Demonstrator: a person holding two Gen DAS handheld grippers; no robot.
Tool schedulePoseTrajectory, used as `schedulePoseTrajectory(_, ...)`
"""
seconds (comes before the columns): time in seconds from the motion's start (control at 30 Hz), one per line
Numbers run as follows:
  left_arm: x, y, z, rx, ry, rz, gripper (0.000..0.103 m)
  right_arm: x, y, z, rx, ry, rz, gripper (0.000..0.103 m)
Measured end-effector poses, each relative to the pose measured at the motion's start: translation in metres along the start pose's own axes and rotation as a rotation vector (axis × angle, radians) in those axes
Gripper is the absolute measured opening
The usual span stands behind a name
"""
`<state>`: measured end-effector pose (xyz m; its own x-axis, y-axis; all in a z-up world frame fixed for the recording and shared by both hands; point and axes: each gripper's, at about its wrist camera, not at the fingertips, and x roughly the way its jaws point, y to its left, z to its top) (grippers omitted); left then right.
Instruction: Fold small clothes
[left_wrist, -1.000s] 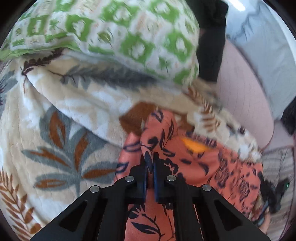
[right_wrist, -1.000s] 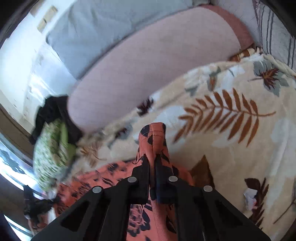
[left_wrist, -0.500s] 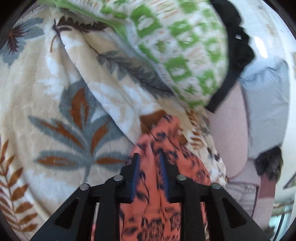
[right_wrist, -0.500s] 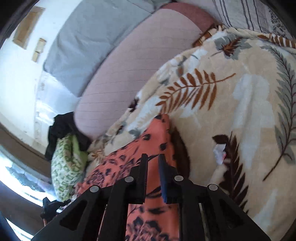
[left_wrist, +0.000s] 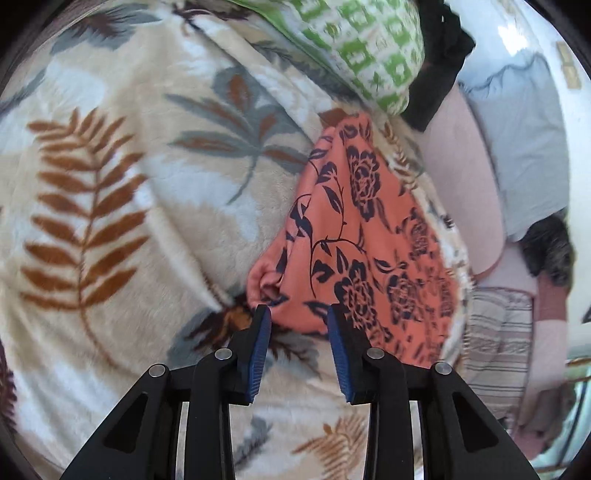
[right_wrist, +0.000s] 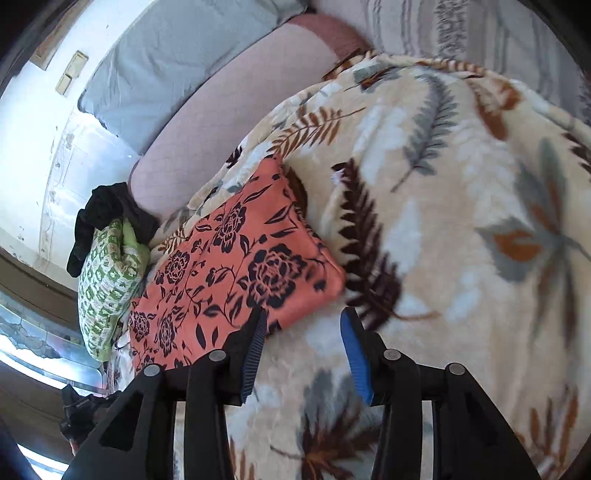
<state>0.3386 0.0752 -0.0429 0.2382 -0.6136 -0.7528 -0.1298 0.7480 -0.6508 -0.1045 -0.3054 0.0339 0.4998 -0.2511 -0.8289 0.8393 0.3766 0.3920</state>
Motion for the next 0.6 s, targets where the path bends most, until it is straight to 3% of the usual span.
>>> schedulePoseTrajectory(0.13,-0.029,0.024,-0.021,0.003,-0.026,-0.034,0.046,-0.01,-0.008,-0.019,0.036,0.015,-0.002,0.051)
schedulePoseTrajectory(0.33,-0.032,0.029,-0.044,-0.037,0.038,-0.061,0.046,0.022,0.01,-0.036,0.035,0.058,0.107,0.052)
schedulePoseTrajectory(0.43,-0.025,0.014,-0.045,-0.009,0.024,-0.048,0.047,0.05,0.015,-0.034,0.052,0.088,0.15,0.053)
schedulePoseTrajectory(0.6,0.014,-0.007,-0.033,-0.06,0.034,-0.05,0.049,0.095,0.001,-0.018,0.169,0.103,0.242,0.053)
